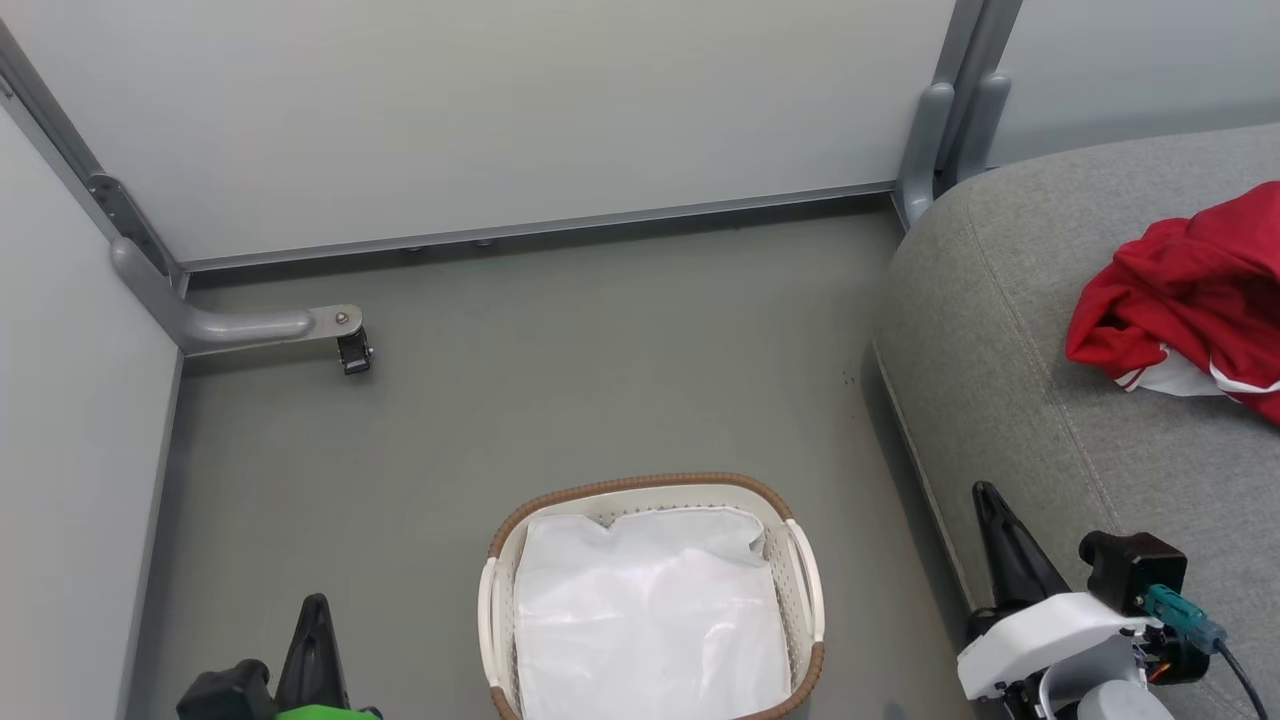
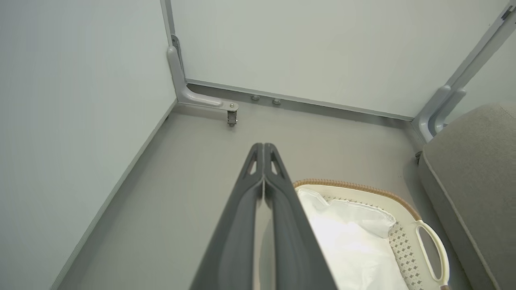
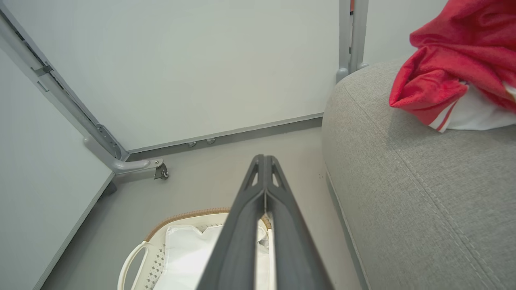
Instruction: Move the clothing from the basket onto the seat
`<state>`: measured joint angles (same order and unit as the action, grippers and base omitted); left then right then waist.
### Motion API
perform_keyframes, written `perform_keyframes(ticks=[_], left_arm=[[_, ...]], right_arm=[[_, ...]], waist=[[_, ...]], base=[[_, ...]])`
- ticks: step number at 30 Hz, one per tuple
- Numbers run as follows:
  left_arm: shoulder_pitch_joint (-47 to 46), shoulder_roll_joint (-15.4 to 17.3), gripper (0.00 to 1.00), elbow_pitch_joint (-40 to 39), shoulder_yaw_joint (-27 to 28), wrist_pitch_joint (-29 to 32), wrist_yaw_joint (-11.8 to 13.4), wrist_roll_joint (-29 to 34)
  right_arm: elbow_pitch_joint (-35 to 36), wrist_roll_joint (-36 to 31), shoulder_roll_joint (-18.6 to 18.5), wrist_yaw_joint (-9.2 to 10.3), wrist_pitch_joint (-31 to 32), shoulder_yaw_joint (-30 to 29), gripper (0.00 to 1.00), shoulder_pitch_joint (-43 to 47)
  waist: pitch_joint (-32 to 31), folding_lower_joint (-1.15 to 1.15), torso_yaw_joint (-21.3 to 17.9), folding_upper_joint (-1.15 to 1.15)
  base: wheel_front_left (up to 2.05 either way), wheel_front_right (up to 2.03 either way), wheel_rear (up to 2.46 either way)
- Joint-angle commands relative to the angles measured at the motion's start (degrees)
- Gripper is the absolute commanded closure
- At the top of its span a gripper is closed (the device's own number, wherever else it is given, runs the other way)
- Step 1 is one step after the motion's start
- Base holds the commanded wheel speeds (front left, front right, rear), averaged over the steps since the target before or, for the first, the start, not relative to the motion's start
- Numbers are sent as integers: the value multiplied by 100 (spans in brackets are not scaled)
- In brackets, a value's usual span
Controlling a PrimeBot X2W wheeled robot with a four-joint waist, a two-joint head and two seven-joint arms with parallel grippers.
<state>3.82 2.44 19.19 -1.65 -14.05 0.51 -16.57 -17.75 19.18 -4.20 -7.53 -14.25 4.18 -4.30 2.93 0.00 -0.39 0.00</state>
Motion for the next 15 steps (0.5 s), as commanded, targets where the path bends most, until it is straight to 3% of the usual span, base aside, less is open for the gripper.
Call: perform_keyframes(ticks=[1,15], left_arm=[[-101,15,100,-77,65,68,-32,-288],[-264,22,100,-185,190,420,-176,-1648]], right_arm=[[91,278,-15,0,66,-60,100,-80],[153,1587,10,1,441,-251,100,-109]], waist=[[-3,0,1,0],[-34,0,5,0]], base=[[0,0,0],[0,0,0]])
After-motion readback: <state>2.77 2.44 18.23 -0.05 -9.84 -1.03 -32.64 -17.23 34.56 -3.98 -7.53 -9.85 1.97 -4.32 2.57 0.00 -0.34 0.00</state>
